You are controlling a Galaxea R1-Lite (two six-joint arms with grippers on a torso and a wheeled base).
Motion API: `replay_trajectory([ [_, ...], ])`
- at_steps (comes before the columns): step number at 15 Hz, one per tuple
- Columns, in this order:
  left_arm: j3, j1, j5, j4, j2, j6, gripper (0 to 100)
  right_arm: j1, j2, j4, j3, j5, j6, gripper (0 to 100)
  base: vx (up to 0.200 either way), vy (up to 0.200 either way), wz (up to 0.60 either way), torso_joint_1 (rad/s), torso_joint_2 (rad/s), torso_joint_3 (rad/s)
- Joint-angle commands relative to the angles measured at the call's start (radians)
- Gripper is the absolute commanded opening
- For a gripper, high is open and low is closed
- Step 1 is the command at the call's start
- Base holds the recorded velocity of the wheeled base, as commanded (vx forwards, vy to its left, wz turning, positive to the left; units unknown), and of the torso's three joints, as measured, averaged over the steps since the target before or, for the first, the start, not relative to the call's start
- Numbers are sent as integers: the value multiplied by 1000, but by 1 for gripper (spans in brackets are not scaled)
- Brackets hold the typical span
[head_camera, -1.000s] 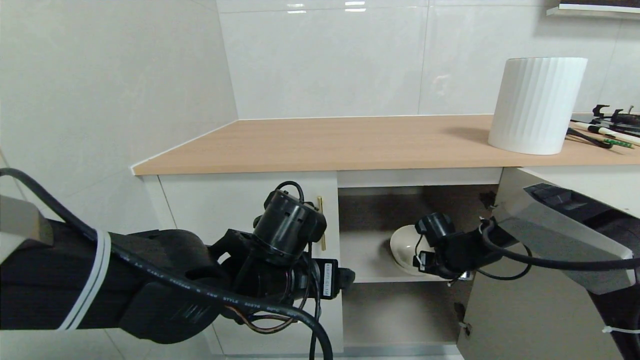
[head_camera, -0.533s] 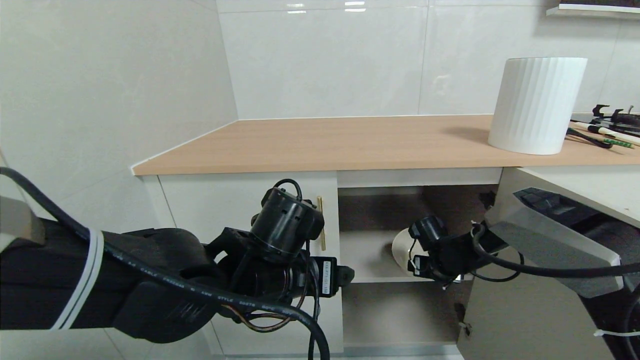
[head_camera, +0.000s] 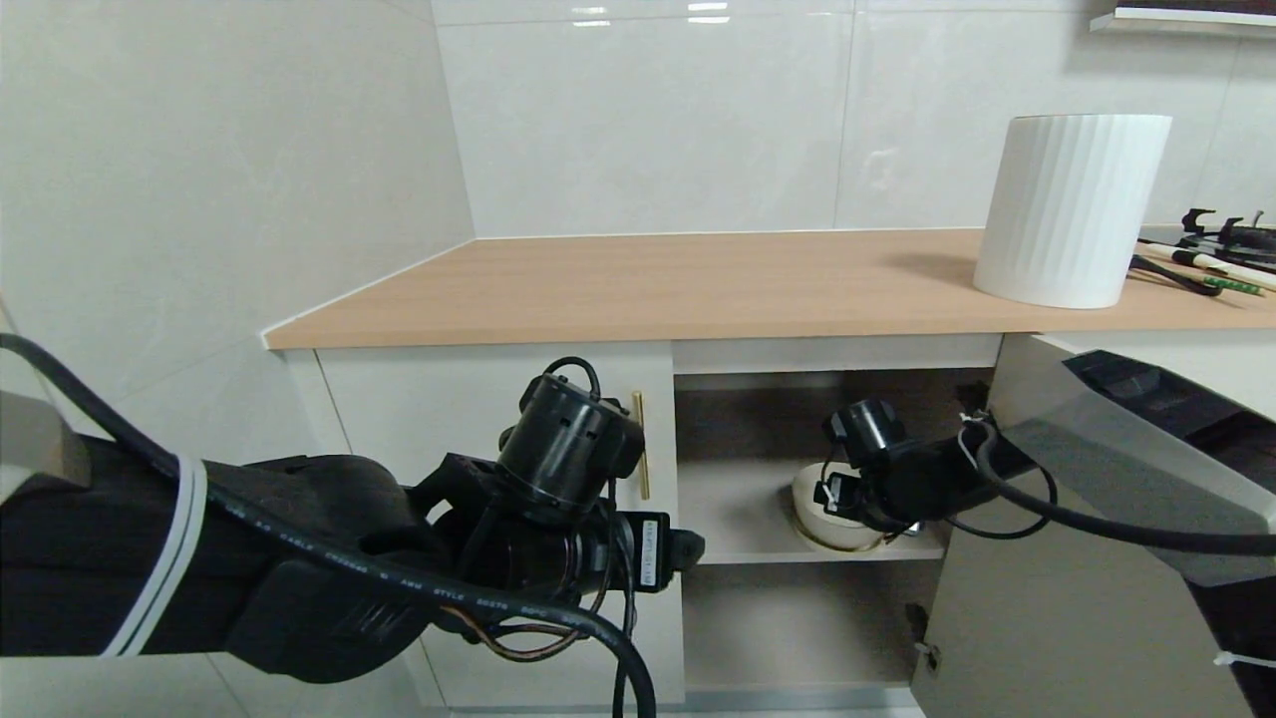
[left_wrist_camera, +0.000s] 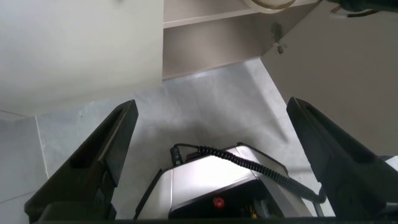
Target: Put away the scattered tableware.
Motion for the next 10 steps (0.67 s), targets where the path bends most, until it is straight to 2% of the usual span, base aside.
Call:
replay_trajectory([
  [1, 0, 0, 0, -1, -1, 0, 100, 38, -98, 1, 83, 32, -1, 100, 0, 0, 0, 0, 0, 0],
  [3, 0, 0, 0, -1, -4, 0, 100, 77, -111, 6, 138, 67, -24, 100, 0, 0, 0, 0, 0, 0],
  [5, 0, 2, 0, -1, -5, 0, 100, 89, -87, 9, 163, 67, -103, 100, 0, 0, 0, 0, 0, 0],
  [8, 0, 5, 0, -1, -7, 0, 100, 86, -2, 42, 124, 52, -139, 100, 0, 0, 0, 0, 0, 0],
  [10, 0, 5, 0, -1, -7, 0, 100, 64, 34, 141, 59, 15, -139, 100, 0, 0, 0, 0, 0, 0],
])
